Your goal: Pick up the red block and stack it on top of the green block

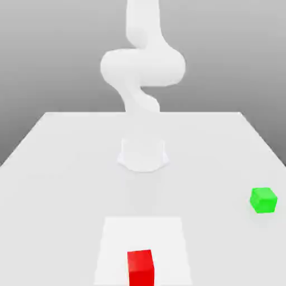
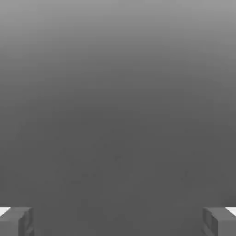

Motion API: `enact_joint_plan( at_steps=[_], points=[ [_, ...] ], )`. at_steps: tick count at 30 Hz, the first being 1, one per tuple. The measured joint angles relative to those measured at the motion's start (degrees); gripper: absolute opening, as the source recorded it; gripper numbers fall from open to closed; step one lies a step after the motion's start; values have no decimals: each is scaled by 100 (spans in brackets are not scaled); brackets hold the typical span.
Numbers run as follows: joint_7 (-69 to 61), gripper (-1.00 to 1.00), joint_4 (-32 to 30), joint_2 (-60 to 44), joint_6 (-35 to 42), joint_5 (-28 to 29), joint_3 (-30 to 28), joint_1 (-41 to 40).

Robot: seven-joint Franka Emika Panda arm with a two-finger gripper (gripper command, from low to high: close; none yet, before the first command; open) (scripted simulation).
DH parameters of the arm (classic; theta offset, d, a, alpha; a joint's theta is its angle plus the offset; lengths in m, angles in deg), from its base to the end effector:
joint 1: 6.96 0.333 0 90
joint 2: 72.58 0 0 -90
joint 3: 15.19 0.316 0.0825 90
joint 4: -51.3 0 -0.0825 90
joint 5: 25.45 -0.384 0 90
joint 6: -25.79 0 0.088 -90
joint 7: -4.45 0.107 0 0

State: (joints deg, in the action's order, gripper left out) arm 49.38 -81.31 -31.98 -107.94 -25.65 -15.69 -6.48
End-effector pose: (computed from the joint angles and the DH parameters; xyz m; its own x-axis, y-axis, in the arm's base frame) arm 0.3806 -0.0012 0.6743 0.5296 -0.7097 0.4646 -0.5260 -0.7045 -0.4765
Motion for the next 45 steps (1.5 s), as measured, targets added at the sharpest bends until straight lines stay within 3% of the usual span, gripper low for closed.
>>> enact_joint_plan(
  at_steps=[24,29,30,37,42,45],
  points=[
    [-837,0,-791,-5018,-1864,-132,-206,170],
    [-919,0,-718,-6055,-2604,-187,-157,130],
    [-931,-100,-691,-6237,-2757,-201,-140,116],
    [-927,-100,-686,-6270,-2782,-196,-134,111],
    [-878,-100,-839,-5398,-2063,-118,-156,196],
    [-957,-100,-1071,-5061,-1954,-111,328,620]
  ],
)
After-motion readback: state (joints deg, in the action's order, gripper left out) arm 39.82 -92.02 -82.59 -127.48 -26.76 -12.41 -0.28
